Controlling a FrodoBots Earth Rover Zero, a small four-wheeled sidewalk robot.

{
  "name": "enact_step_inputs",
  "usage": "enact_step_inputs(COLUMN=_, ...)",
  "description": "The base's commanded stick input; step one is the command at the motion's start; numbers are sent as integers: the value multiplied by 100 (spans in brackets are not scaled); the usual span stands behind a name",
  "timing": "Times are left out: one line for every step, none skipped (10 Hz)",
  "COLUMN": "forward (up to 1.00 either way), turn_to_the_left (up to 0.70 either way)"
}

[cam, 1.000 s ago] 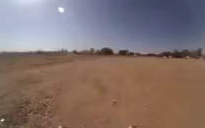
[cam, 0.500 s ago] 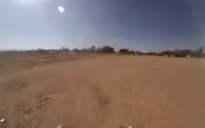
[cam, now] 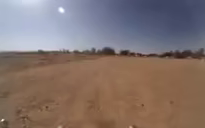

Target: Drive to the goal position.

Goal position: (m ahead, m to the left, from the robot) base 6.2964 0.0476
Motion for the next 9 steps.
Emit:
enact_step_inputs(forward=100, turn_to_the_left=0)
enact_step_inputs(forward=100, turn_to_the_left=0)
enact_step_inputs(forward=100, turn_to_the_left=0)
enact_step_inputs(forward=100, turn_to_the_left=0)
enact_step_inputs(forward=100, turn_to_the_left=0)
enact_step_inputs(forward=100, turn_to_the_left=0)
enact_step_inputs(forward=100, turn_to_the_left=0)
enact_step_inputs(forward=100, turn_to_the_left=0)
enact_step_inputs(forward=100, turn_to_the_left=0)
